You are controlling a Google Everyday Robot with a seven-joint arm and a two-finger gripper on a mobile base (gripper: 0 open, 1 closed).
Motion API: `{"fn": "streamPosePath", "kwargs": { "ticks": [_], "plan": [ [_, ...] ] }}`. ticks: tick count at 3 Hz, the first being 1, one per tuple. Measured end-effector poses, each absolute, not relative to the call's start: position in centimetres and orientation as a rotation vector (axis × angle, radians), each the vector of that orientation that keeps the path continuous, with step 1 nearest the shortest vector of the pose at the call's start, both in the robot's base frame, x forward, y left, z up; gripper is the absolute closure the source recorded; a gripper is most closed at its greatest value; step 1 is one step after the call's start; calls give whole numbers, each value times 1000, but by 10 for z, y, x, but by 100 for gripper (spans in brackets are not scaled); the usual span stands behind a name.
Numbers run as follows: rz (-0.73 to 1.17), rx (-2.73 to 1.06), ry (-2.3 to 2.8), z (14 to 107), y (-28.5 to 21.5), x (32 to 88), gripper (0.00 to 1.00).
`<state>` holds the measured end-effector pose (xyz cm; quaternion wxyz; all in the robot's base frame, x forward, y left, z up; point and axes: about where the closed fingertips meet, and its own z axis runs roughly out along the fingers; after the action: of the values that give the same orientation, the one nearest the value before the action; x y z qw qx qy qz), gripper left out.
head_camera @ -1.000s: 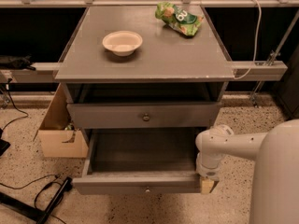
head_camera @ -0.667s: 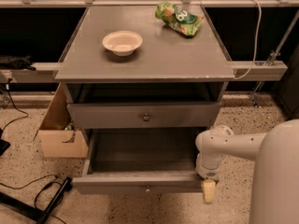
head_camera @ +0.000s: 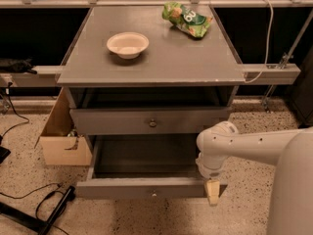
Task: Open middle drawer
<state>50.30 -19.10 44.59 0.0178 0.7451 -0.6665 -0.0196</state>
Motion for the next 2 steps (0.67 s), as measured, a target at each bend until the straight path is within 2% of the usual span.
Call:
{"fn": "streamPosePath", "kwargs": {
  "ticks": [1,2],
  "plan": [
    [-61,2314,-2070,446,-191,503,0],
    [-148,2272,-2098,433,-200,486,0]
  ]
}}
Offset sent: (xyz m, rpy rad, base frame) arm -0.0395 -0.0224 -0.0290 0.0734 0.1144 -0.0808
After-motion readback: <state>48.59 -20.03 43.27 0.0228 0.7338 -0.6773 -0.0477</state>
